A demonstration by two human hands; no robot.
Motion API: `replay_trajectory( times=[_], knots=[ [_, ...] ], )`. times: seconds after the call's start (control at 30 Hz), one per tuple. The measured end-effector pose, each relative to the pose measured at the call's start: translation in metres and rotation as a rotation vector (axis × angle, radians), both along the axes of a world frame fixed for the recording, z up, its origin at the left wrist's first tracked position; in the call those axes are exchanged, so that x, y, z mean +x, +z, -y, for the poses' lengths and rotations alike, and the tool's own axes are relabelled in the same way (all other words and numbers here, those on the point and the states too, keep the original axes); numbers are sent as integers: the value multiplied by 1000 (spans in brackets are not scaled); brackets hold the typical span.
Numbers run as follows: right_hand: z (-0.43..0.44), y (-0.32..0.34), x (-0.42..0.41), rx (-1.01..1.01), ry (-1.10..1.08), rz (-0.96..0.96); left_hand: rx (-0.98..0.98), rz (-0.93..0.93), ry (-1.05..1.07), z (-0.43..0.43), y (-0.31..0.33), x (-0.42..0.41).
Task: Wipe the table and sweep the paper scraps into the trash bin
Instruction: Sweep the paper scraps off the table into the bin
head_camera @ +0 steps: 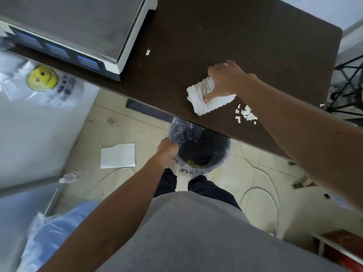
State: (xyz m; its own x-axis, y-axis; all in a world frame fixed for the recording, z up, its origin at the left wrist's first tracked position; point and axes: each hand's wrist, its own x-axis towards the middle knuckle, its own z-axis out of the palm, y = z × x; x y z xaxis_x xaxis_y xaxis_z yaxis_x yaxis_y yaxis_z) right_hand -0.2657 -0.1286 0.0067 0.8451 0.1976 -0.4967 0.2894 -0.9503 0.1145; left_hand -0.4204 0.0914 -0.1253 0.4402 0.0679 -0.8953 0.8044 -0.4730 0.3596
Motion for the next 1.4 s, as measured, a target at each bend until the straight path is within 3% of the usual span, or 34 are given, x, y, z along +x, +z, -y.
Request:
replay_trajectory(
  times=[0.27, 0.37, 0.5, 0.77, 1.0, 1.4],
  knots=[
    [5, -4, 4, 210, -266, 71, -16, -16, 65, 15, -2, -10],
    [8, -1, 8, 265, -369, -82, -22, -3, 100, 19, -8, -11],
    [14, 1, 15, 195, -331, -244, -24, -15, 158, 22, -13, -12],
    [10, -10, 21, 273, -375, -183, -20, -27, 186, 27, -16, -17],
    [24, -13, 10, 340, -550, -200, -27, -34, 201, 42, -14, -18],
    [85, 30, 1, 601, -714, -3, -6, -7, 124, 61, -7, -23]
  ],
)
